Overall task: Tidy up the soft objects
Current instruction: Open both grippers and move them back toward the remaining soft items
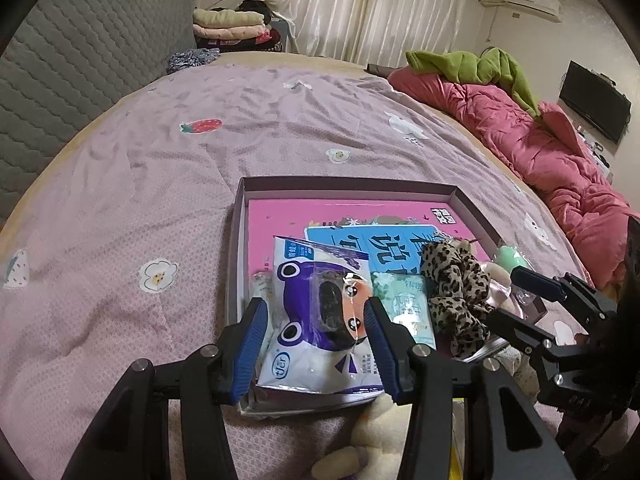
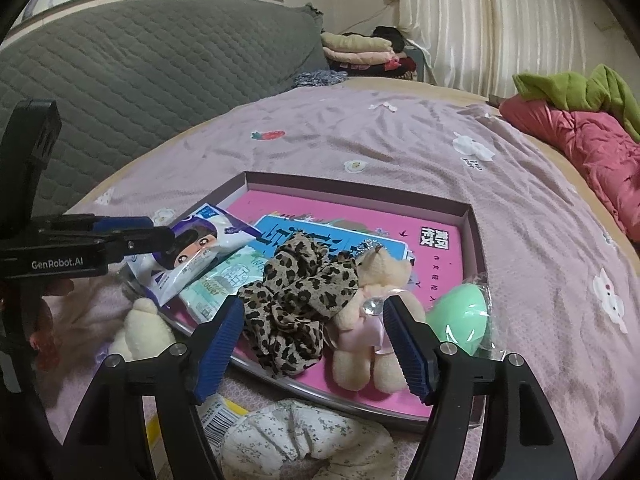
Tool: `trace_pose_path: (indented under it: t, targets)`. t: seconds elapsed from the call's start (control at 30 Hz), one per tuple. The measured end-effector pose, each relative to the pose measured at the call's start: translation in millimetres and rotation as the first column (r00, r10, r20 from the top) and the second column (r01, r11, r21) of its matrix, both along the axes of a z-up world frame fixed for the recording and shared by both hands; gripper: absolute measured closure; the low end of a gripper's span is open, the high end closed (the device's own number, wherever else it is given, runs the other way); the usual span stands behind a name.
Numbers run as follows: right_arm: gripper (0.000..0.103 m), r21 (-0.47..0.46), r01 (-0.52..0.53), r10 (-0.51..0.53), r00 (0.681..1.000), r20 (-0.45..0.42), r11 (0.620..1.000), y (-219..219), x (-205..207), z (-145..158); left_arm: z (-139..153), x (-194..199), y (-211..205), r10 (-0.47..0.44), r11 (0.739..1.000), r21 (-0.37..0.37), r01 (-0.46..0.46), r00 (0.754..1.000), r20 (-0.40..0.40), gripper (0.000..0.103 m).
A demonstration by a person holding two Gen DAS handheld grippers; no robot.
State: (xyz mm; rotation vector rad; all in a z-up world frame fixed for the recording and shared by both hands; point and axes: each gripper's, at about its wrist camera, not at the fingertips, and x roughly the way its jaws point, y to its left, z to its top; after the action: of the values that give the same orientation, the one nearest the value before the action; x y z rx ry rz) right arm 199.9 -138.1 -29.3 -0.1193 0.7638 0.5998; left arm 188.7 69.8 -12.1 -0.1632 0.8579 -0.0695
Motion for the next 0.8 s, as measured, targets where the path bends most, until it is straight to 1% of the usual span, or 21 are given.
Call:
trace_pose_path:
  t: [0.3,0.37,0.47,0.6,0.7,0.77,0.8]
  targets:
    - [0.029,0.007,0.033,-0.033,0.999,0.01,0.999,-10.1,-1.9,3.2,3.1,-9.1,-4.6,0.0,1.0,0.009,0.0,1.0,0.014,0.052]
    - [0.029,0.017,0.035,-0.036,0.999,0.011,0.999,-12.5,-3.0,4.6,3.0,-10.8,-5.0,0.005,1.0,0.01,-0.006,1.0,0.015,0.047]
    - [0.029,0.037,0.036,-0.036,0.999,0.017,0.999,-16.2,-6.3,7.4,4.0,-14.2,-5.5,0.013,1.0,0.008,-0.013,1.0,0.019,0.047]
    - [0.028,0.039,0.028,-0.029,0.999,0.035,0.999,-17.6,-13.2,12.3,3.5,-20.0,-6.4,0.017,1.0,-0.002,-0.017,1.0,0.016,0.046]
    - [0.027,0.047,0.028,-0.03,0.999,0.039,0.999,-19.2,-17.0,15.4,4.5,-24.8,-8.1,0.022,1.0,-0.001,-0.022,1.0,0.016,0.043]
    - [0.027,0.051,0.032,-0.034,0.999,0.039,0.998,-21.6,-20.1,17.3,5.9,-27.9,-9.7,0.026,1.0,0.001,-0.026,1.0,0.017,0.039]
    - [0.027,0.056,0.037,-0.039,0.998,0.041,0.998,-23.8,-22.2,18.9,6.7,-29.4,-9.7,0.03,1.0,0.002,-0.03,0.999,0.018,0.039]
